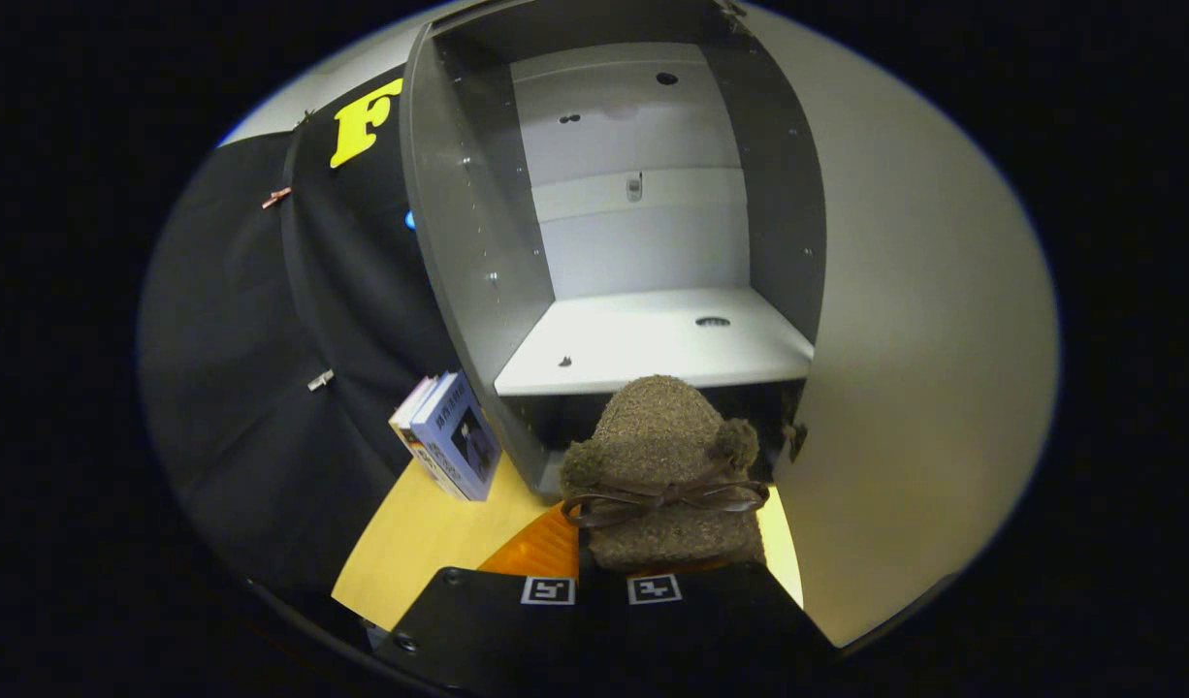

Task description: Open the shoe cabinet door, grab the shoes and put them into the shoe cabinet, then close the shoe cabinet door.

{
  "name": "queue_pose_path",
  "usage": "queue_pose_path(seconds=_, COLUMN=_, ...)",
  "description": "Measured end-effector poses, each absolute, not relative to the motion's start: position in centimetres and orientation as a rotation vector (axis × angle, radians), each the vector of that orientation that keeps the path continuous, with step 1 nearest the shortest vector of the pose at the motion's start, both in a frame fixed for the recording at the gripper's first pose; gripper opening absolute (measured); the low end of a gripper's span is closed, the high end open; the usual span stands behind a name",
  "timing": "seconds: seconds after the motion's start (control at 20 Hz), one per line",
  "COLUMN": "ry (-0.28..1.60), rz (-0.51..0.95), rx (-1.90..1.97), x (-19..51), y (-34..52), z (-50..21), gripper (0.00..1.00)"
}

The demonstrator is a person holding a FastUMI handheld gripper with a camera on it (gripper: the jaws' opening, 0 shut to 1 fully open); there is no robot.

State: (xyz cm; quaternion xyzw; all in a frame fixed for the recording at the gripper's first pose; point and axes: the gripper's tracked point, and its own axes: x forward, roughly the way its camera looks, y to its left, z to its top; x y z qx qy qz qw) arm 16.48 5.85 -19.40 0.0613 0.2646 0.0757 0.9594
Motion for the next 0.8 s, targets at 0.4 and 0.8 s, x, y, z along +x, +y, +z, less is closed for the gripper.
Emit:
queue_pose_path(seconds=0.4, ry=0.461, rz=0.132, rx=0.104, x=28.7, y=6.3, z=-15.2, gripper=0.05)
queue_pose_path(seconds=0.8, ry=0.442, rz=0.091, rx=0.073, x=39.5, y=6.5, z=-16.7, gripper=0.05)
